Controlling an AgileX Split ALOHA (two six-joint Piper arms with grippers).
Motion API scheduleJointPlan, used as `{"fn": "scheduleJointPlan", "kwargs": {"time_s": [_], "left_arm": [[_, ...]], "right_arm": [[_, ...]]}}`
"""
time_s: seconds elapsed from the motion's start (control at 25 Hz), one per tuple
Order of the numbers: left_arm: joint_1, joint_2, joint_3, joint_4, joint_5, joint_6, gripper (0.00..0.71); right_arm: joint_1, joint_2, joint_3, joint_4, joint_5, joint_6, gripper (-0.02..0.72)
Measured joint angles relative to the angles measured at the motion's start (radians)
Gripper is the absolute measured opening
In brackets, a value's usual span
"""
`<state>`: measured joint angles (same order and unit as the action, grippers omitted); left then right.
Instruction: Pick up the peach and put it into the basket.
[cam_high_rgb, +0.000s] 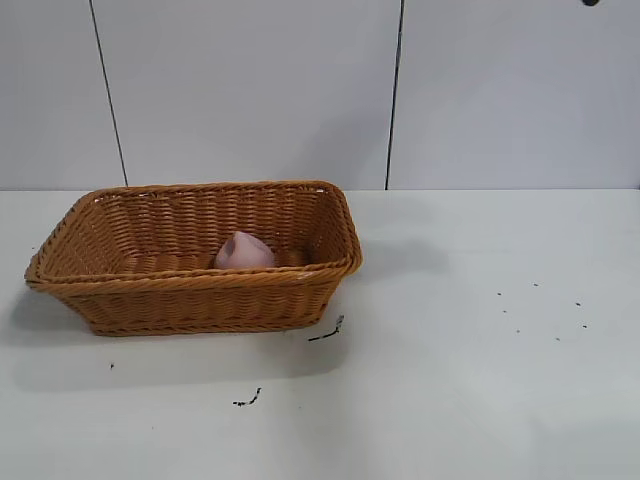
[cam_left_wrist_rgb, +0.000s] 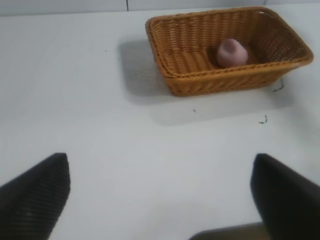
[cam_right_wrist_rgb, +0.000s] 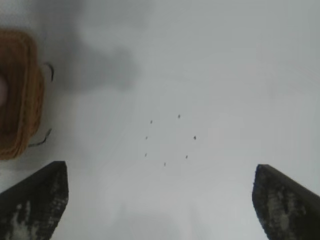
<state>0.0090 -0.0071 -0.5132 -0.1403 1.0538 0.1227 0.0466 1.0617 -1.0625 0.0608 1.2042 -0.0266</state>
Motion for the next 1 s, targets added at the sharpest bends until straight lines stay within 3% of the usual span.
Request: {"fn": "scheduleJointPlan", "kwargs": {"time_s": [0.28, 0.44, 0.76, 1.0], "left_arm": [[0.0, 0.0, 0.0, 0.0, 0.0, 0.0, 0.694], [0.0, 0.0, 0.0, 0.0, 0.0, 0.0, 0.694], [0.0, 0.0, 0.0, 0.0, 0.0, 0.0, 0.694], [0.0, 0.0, 0.0, 0.0, 0.0, 0.0, 0.694]], "right_arm": [[0.0, -0.478, 0.415, 0.001, -0.143, 0.0, 0.696], [0.0, -0.717, 0.555, 0.0, -0.169, 0.0, 0.696], [0.0, -1.009, 0.574, -0.004, -0.185, -0.002, 0.696], [0.0, -1.066, 0.574, -0.004, -0.185, -0.002, 0.696]]}}
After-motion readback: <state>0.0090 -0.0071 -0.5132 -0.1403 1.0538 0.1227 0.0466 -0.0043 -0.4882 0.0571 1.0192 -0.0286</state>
